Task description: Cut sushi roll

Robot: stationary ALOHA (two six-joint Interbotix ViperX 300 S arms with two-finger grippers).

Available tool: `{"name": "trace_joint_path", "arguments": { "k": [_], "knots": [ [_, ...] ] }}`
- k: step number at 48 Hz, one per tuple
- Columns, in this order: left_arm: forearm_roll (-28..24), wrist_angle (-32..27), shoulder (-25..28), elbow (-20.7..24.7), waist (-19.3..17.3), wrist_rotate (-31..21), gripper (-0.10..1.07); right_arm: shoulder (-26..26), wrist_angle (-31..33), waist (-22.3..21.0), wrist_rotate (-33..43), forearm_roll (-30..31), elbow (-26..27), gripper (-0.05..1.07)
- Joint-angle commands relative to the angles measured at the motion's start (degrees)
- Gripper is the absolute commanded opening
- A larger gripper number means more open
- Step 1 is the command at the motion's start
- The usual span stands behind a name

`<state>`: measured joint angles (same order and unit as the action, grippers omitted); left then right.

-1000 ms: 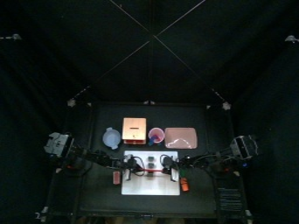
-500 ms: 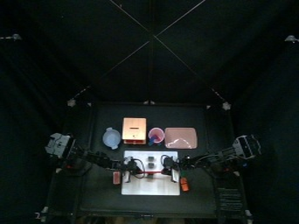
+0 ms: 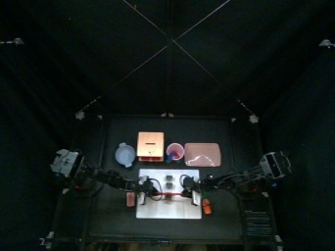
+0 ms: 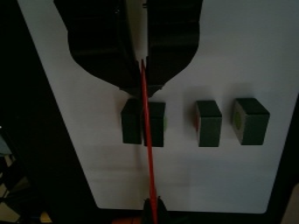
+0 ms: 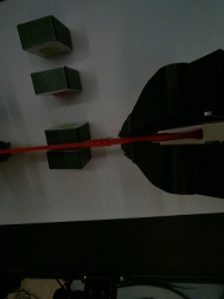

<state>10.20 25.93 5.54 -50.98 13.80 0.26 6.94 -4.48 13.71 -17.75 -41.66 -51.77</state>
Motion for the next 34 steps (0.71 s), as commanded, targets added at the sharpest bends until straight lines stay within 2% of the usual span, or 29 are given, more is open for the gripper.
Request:
{"name": "trace_joint_path", "arguments": {
  "k": [1, 27, 34],
  "knots": [
    [0.1, 0.1, -1.3, 0.3, 0.2, 0.1, 0.44, 0.6, -0.2, 0.8, -0.1, -0.2, 0.9, 0.11],
    [2.2, -0.7, 2.3, 0.3, 0.6, 0.1, 0.44, -3.5, -0.3, 1.4, -0.1, -0.7, 1.0, 0.11],
    [3.0, -0.7, 4.2, 0.4, 0.6, 0.0, 0.44, -6.2, -0.5, 1.4, -0.1, -0.9, 1.3, 0.11]
  ]
}}
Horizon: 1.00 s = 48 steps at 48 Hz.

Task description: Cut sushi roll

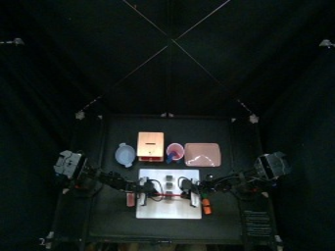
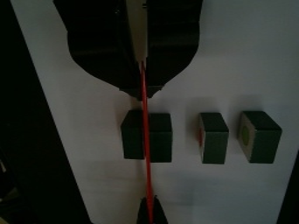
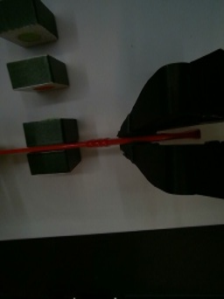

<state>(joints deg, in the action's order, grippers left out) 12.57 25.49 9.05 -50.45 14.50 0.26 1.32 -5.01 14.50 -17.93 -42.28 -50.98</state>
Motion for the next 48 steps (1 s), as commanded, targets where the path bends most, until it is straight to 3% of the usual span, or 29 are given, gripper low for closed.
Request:
{"name": "trace_joint_path", "arguments": {
  "k": [1, 13, 48],
  "knots": [
    [0.7, -0.3, 1.1, -0.1, -0.1, 0.0, 0.44, -1.0, 0.0, 0.7, 0.1, -0.4, 0.6, 0.11],
    [3.0, -0.3, 4.8, 0.4, 0.4, 0.0, 0.44, -5.1, 0.0, 1.7, 0.1, -1.0, 1.8, 0.11],
    [3.8, -2.0, 3.3, 1.9, 1.8, 0.2, 0.46, -3.5, 1.1, 3.1, 0.0, -1.6, 3.2, 0.11]
  ]
}}
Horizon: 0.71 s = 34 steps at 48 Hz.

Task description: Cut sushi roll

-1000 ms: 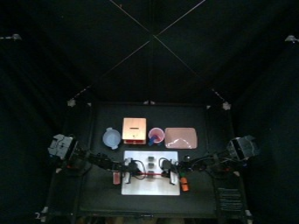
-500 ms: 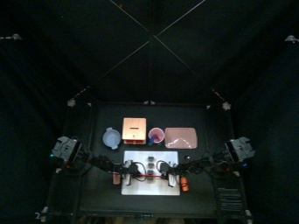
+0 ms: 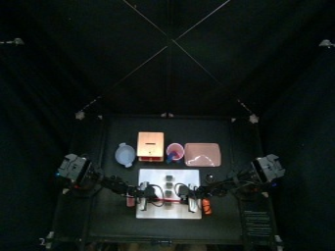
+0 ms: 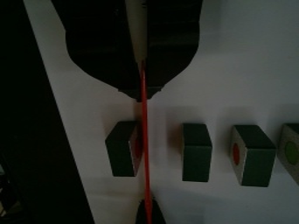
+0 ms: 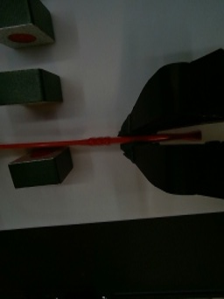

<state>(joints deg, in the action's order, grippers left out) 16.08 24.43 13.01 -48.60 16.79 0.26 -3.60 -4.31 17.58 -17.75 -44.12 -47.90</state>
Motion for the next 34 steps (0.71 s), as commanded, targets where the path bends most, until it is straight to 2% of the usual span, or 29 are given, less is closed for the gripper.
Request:
{"name": "trace_joint_path", "arguments": {
  "k": [1, 11, 16, 28, 34],
  "knots": [
    [0.3, -1.0, -0.9, 0.0, -0.6, 0.2, 0.46, 1.7, 0.4, -0.1, -0.2, 0.3, 0.0, 0.11],
    [0.2, -1.0, -4.7, -0.2, -0.8, 0.4, 0.47, 6.2, 0.3, -0.3, -0.3, 1.6, -0.2, 0.11],
    [-0.3, -1.0, -6.9, -0.3, -0.9, 0.5, 0.51, 8.2, 0.3, -0.8, -0.3, 2.5, -0.2, 0.11],
    [-2.5, -1.0, -11.7, -0.9, -2.3, 0.6, 0.75, 11.8, 0.8, -1.4, -0.3, 4.4, -1.0, 0.11],
    [-4.9, -1.0, -14.2, -1.1, -3.8, 0.6, 0.83, 14.2, 0.8, -2.1, -0.2, 5.0, -2.3, 0.11]
  ]
}}
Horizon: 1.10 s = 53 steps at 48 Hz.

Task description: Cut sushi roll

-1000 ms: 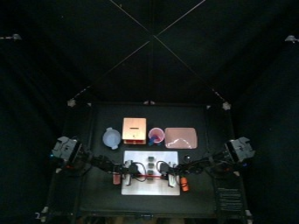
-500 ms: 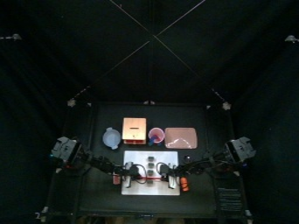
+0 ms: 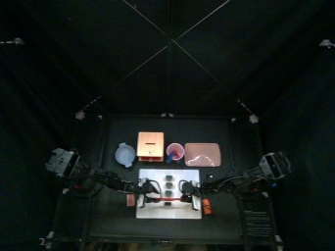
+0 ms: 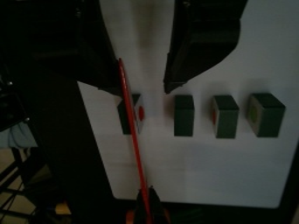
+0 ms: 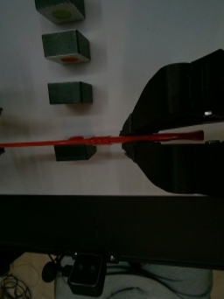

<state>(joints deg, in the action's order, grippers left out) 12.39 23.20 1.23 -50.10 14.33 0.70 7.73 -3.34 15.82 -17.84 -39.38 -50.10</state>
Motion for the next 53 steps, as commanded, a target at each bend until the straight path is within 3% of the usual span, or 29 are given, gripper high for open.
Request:
{"name": "trace_joint_path", "arguments": {
  "k": [1, 15, 29, 43, 47, 53],
  "knots": [
    [-1.8, 0.3, -3.1, 0.4, -1.6, 0.2, 0.84, 3.2, -0.2, -0.4, -0.1, 0.3, -0.4, 0.11],
    [-7.5, 0.9, -8.9, -1.5, -4.1, 0.2, 0.84, 10.1, 2.2, -0.8, 0.1, -1.5, -7.0, 0.11],
    [-8.3, 2.3, -15.0, -5.0, -5.9, 0.2, 0.84, 25.6, 11.7, -5.2, 0.2, -4.8, -16.9, 0.12],
    [-8.2, 4.5, -19.3, -8.4, -6.6, 0.1, 0.84, 43.5, 30.7, -16.7, 0.4, -5.8, -23.8, 0.14],
    [-8.2, 5.3, -19.7, -8.9, -6.6, 0.1, 0.84, 46.2, 36.3, -22.0, 0.5, -5.9, -24.0, 0.16],
    [-8.1, 5.6, -19.8, -9.1, -6.8, 0.1, 0.84, 46.6, 37.8, -26.5, 3.5, -4.5, -22.9, 0.21]
  ]
}}
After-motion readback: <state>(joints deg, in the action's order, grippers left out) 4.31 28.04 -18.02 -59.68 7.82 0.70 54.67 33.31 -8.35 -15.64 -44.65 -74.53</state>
